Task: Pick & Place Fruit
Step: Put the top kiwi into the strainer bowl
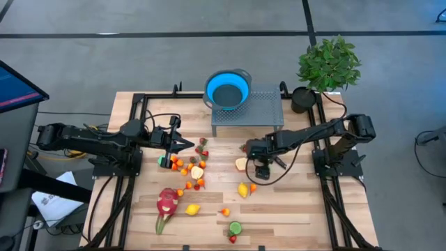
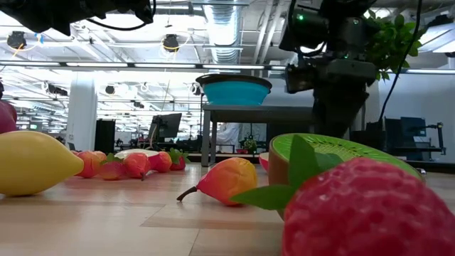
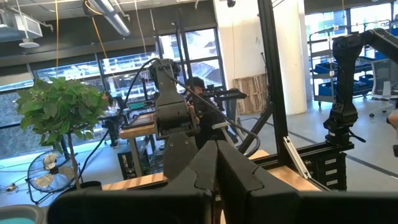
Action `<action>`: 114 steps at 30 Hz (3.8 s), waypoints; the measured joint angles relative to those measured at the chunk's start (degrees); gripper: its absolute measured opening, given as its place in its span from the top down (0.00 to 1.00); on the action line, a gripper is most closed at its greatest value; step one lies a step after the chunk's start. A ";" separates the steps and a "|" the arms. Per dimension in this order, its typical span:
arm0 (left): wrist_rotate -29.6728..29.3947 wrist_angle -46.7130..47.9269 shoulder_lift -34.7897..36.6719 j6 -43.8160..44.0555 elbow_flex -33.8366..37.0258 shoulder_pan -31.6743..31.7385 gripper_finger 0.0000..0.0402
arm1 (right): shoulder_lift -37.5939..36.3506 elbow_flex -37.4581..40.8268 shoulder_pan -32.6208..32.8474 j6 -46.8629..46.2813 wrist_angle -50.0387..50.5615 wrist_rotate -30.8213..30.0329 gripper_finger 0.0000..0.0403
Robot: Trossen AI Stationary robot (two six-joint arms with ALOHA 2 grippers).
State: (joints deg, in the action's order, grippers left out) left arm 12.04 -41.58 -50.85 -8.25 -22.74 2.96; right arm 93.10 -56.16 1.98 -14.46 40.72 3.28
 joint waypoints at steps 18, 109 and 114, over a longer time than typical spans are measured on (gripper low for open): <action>0.00 0.02 0.00 0.00 0.00 0.00 0.99 | -0.04 -1.49 0.23 -0.61 3.91 -0.12 0.29; 0.00 0.90 0.00 1.26 0.00 0.00 0.99 | -0.17 9.60 3.15 2.21 -4.53 -3.35 0.29; 0.00 0.89 0.00 1.26 0.00 0.00 0.99 | -0.17 9.60 3.15 1.11 -4.69 -3.35 0.29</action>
State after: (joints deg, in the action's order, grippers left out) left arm 12.04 -40.70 -50.85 -7.00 -22.74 2.96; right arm 92.92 -46.57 5.13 -13.35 36.03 -0.07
